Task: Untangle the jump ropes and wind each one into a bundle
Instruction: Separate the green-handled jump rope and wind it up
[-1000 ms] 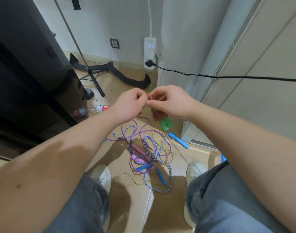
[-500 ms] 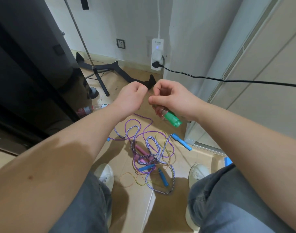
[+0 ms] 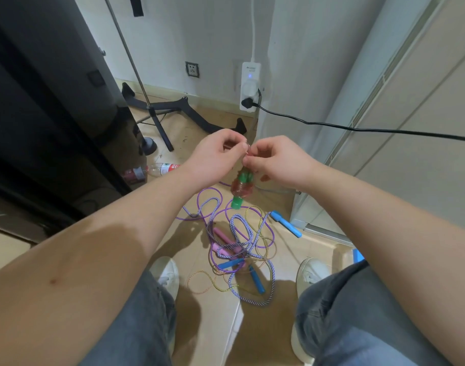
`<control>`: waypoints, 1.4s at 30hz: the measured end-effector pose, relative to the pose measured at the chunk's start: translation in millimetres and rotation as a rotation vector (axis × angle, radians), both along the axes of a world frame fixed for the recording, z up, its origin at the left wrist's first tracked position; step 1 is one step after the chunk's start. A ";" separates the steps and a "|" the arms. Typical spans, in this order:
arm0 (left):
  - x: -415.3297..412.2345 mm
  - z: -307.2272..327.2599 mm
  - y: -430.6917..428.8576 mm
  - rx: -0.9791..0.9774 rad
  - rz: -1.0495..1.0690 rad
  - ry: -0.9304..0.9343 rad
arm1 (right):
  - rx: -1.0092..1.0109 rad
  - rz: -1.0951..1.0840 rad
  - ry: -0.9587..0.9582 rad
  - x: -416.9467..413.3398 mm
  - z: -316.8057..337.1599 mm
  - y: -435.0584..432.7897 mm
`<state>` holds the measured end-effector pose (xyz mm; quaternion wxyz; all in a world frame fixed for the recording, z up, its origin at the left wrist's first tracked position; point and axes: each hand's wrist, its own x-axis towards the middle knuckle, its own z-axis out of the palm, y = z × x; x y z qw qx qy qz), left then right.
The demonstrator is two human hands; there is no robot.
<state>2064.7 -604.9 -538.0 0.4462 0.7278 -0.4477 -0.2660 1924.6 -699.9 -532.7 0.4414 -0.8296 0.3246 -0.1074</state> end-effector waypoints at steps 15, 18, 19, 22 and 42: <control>-14.0 -1.9 -0.4 0.020 -0.088 -0.320 | 0.319 -0.371 -0.107 -3.7 17.2 -10.7; -16.1 -4.7 -4.3 0.078 -0.029 -0.309 | 0.220 -0.375 -0.042 -1.8 18.9 -11.1; -16.8 -7.3 -5.3 0.112 -0.031 -0.323 | 0.144 -0.382 0.005 -0.5 18.6 -11.4; -18.6 -10.7 -4.7 0.204 -0.041 -0.369 | 0.011 -0.411 0.087 1.4 21.2 -10.2; -31.7 -6.0 -2.3 0.057 -0.010 -0.066 | 0.411 -0.561 -0.231 -0.8 33.4 -20.3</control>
